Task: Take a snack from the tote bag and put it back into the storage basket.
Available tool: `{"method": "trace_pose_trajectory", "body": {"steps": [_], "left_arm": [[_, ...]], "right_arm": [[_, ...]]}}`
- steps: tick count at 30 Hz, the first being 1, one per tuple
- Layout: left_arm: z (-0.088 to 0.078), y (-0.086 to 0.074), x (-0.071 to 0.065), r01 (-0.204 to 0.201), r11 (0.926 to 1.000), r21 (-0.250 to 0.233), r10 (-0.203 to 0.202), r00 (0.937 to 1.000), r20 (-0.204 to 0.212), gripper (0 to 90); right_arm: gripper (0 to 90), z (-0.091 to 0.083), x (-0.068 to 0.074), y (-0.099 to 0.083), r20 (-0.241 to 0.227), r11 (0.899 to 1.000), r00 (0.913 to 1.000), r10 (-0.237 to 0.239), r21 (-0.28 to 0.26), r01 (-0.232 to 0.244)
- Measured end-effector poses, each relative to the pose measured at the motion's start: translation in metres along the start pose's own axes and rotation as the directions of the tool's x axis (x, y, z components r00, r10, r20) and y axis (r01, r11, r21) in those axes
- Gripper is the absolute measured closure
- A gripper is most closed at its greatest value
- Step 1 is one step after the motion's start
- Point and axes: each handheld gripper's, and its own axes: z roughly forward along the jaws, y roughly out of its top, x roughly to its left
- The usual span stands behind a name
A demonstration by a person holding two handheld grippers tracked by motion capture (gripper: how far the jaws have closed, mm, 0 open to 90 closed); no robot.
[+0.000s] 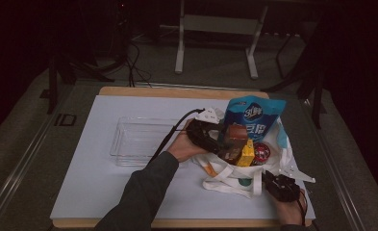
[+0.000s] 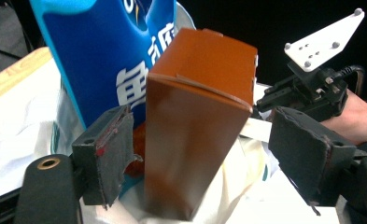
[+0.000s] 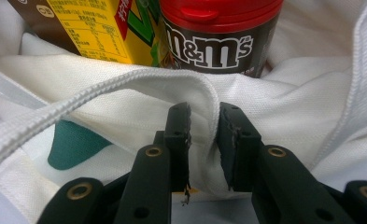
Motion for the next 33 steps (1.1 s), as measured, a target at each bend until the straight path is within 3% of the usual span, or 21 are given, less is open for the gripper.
{"method": "trace_pose_trajectory", "body": {"steps": [11, 16, 21, 26, 33], "left_arm": [[0.013, 0.008, 0.003, -0.039, 0.9992, 0.0, 0.039, 0.9992, 0.004, 24.3], [0.021, 0.006, 0.004, -0.034, 0.9992, -0.02, 0.034, 0.9982, 0.049, 25.3], [0.028, 0.005, 0.001, -0.041, 0.9992, -0.002, 0.041, 0.9985, 0.036, 32.7], [0.034, 0.004, -0.001, -0.029, 0.9996, 0.005, 0.028, 0.9992, 0.027, 33.3], [0.033, 0.004, -0.005, -0.045, 0.9989, 0.009, 0.045, 0.9989, 0.012, 38.9]], "right_arm": [[74.3, 0.0, -0.001, -0.001, -0.012, 1.0, 0.9999, 0.007, 0.0, -0.007], [74.3, 0.0, -0.002, -0.001, -0.017, 1.0, 0.9998, 0.008, -0.001, -0.008], [74.3, 0.0, -0.002, -0.001, -0.019, 1.0, 0.9998, 0.008, -0.001, -0.009], [74.3, 0.0, -0.002, -0.001, -0.019, 1.0, 0.9998, 0.009, 0.0, -0.009], [74.4, 0.0, -0.002, -0.001, -0.02, 1.0, 0.9998, 0.008, -0.001, -0.008]]}}
